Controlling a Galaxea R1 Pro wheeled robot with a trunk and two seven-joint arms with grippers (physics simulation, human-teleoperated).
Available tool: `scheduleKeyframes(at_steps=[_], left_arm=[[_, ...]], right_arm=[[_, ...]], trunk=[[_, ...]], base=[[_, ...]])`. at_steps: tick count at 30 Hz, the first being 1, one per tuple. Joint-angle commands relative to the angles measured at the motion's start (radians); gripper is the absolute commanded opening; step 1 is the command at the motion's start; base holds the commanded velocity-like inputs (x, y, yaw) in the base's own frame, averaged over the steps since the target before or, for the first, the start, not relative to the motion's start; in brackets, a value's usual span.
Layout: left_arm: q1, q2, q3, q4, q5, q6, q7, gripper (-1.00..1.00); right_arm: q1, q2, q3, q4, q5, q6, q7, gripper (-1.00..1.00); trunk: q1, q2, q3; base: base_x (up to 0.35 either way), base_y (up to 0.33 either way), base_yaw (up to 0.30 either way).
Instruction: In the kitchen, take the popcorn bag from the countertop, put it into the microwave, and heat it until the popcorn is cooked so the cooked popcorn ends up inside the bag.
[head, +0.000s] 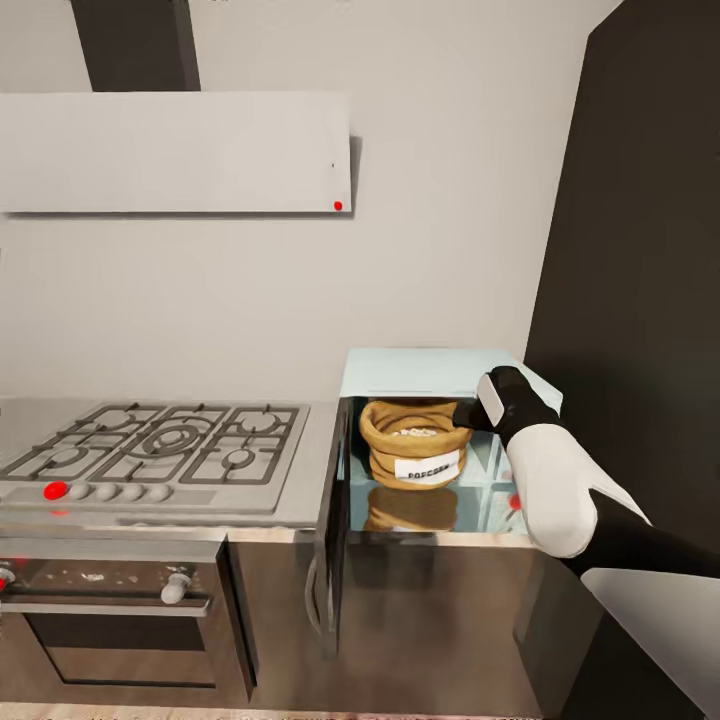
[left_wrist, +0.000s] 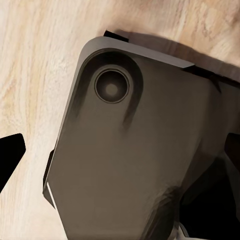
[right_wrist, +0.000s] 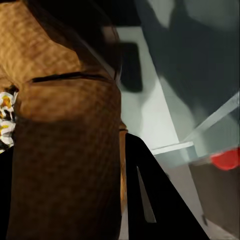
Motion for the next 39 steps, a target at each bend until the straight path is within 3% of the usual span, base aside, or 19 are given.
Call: scheduleKeyframes(at_steps=[1, 11, 16, 32, 33, 39], left_arm=[[0.0, 0.0, 0.007, -0.001, 0.0, -0.001, -0.001, 1.0], [0.0, 0.0, 0.007, -0.001, 0.0, -0.001, -0.001, 1.0], [0.0, 0.0, 0.007, -0.001, 0.0, -0.001, -0.001, 1.0], [0.0, 0.0, 0.007, -0.001, 0.0, -0.001, -0.001, 1.0], [0.0, 0.0, 0.006, -0.002, 0.0, -0.001, -0.001, 1.0], [0.0, 0.0, 0.009, -0.003, 0.0, -0.001, -0.001, 1.0]], right_arm=[[0.0, 0.001, -0.003, 0.084, 0.057, 0.009, 0.0, -1.0], [0.0, 0.01, -0.009, 0.093, 0.045, -0.052, -0.023, -1.0], [0.0, 0.007, -0.077, 0.094, 0.021, -0.073, -0.092, -1.0], [0.0, -0.006, -0.116, 0.094, 0.019, -0.071, -0.107, -1.0], [-0.028, -0.004, -0.118, 0.094, -0.018, -0.075, -0.1, -1.0], [-0.01, -0.006, -0.119, 0.062, -0.036, -0.066, -0.106, -1.0]], trunk=[[0.0, 0.0, -0.001], [0.0, 0.0, -0.001], [0.0, 0.0, -0.001], [0.0, 0.0, -0.001], [0.0, 0.0, -0.001], [0.0, 0.0, -0.001]], base=[[-0.042, 0.0, 0.0], [-0.003, 0.0, 0.0], [0.0, 0.0, 0.0], [0.0, 0.0, 0.0], [0.0, 0.0, 0.0], [0.0, 0.0, 0.0]])
